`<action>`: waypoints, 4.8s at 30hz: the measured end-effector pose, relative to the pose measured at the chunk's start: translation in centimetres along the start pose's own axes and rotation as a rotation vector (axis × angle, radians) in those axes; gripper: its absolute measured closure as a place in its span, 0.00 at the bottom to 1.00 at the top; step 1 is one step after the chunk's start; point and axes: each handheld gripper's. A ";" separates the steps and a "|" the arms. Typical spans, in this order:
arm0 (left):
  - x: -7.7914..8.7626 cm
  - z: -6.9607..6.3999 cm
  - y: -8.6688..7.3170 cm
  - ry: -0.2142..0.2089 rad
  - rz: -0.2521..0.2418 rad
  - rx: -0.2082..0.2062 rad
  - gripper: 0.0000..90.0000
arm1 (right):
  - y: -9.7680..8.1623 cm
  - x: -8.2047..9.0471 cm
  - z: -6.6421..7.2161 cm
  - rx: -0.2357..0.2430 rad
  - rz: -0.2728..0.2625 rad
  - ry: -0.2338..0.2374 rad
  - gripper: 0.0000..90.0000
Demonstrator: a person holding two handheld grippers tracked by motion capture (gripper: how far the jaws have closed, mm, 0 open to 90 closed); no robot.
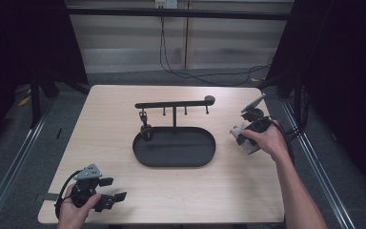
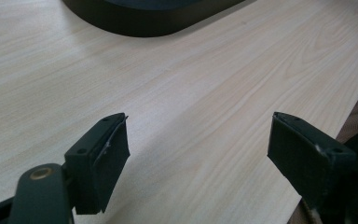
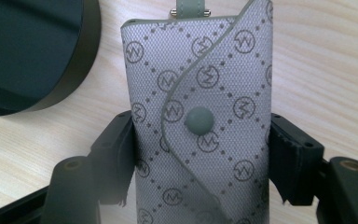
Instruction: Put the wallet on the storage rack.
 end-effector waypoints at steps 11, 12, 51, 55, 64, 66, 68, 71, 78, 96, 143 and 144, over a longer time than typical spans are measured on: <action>0.1 0.2 0.1 -0.012 -0.015 0.002 0.22 | -0.3 2.0 0.4 0.017 -0.069 0.043 0.36; 0.1 0.2 0.1 -0.016 -0.018 0.006 0.22 | -0.4 2.0 0.3 0.016 -0.073 0.045 0.37; -0.3 0.4 0.1 -0.030 -0.004 0.018 0.22 | 1.5 3.6 6.7 0.180 -0.154 0.144 0.37; -0.3 0.4 0.1 -0.031 -0.005 0.024 0.22 | 2.2 3.1 7.8 0.192 -0.152 0.163 0.37; -0.2 0.4 0.0 -0.037 -0.004 0.025 0.22 | 2.9 1.0 9.4 0.187 -0.149 0.218 0.37; -0.2 0.4 0.0 -0.039 -0.003 0.022 0.22 | 3.1 0.6 9.6 0.184 -0.151 0.225 0.37; -0.1 0.4 0.0 -0.028 -0.010 0.024 0.22 | 3.1 0.3 9.8 0.182 -0.155 0.233 0.37; -0.1 0.5 0.0 -0.028 -0.013 0.027 0.23 | 3.3 -0.3 10.1 0.182 -0.153 0.229 0.37; -0.1 0.5 0.0 -0.038 -0.010 0.026 0.22 | 3.3 -0.9 9.7 0.157 -0.181 0.230 0.37; -0.1 0.4 0.0 -0.035 -0.012 0.024 0.22 | 3.7 -4.1 8.8 0.006 -0.244 0.341 0.36; 0.3 0.8 0.1 -0.022 -0.032 0.054 0.23 | 1.4 -4.2 8.4 0.023 -0.424 0.269 0.28; 0.3 0.9 0.1 -0.022 -0.035 0.055 0.23 | 1.1 -4.3 8.3 0.024 -0.426 0.262 0.28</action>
Point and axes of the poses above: each handheld gripper's, and its own axes: x roughly backward along the jaws, y roughly out of its top, z roughly to its left, and after that the axes turned 11 degrees about z, right-handed
